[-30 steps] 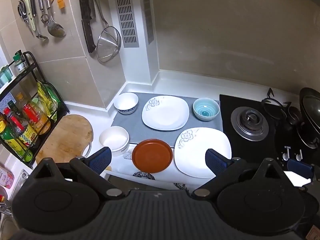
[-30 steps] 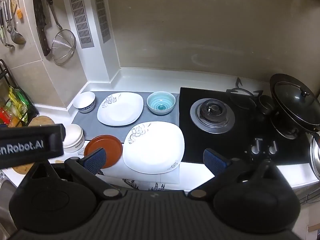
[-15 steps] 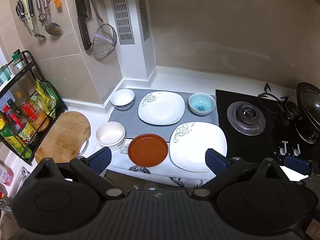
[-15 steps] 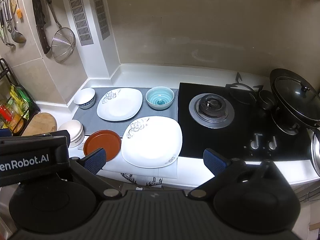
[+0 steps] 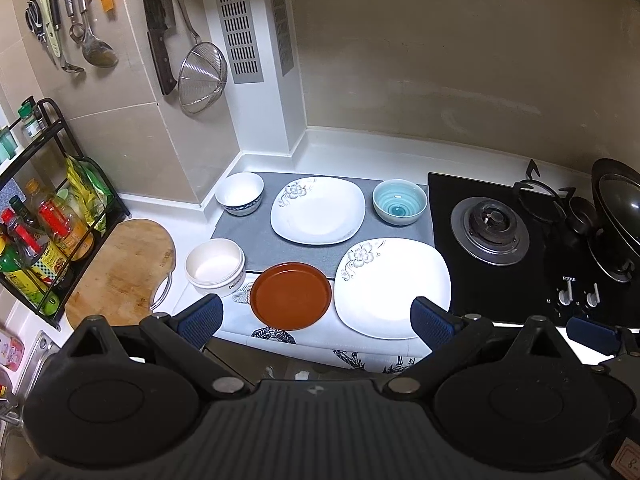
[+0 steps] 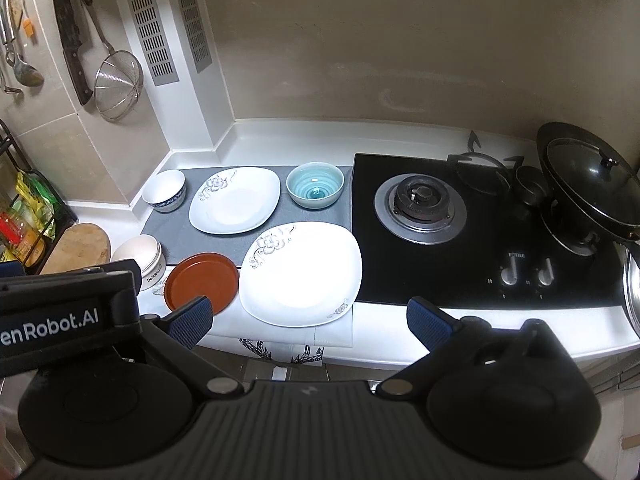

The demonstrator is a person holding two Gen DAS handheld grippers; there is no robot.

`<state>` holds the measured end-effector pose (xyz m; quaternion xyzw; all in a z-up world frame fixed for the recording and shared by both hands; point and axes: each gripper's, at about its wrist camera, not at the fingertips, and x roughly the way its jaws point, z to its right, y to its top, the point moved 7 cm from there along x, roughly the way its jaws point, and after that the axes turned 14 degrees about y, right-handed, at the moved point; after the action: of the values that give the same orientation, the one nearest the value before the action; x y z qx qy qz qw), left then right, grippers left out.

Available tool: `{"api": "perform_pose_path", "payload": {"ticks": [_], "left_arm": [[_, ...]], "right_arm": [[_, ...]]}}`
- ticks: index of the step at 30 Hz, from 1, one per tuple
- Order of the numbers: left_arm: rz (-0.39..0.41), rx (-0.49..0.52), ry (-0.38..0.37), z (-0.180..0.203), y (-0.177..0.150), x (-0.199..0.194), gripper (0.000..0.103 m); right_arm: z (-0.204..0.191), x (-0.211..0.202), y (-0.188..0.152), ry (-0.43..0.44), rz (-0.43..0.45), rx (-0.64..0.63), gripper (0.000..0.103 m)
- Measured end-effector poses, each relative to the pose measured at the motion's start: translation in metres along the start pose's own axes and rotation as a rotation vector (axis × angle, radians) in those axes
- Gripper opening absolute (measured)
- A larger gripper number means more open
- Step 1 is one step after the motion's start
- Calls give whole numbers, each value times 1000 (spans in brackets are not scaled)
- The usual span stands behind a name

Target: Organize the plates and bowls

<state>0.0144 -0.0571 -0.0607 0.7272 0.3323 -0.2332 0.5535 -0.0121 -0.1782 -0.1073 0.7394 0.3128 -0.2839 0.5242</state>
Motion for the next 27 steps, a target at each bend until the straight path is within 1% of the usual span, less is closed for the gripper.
{"api": "perform_pose_path", "payload": {"ticks": [15, 20, 27], "left_arm": [[-2, 20, -7, 11, -3, 10, 100], [22, 38, 6, 14, -7, 10, 100], [32, 11, -35, 16, -12, 12, 100]], "right_arm": [[12, 10, -2, -20, -9, 9, 103], [14, 14, -6, -28, -12, 21, 103], [17, 10, -10, -77, 4, 16, 103]]}}
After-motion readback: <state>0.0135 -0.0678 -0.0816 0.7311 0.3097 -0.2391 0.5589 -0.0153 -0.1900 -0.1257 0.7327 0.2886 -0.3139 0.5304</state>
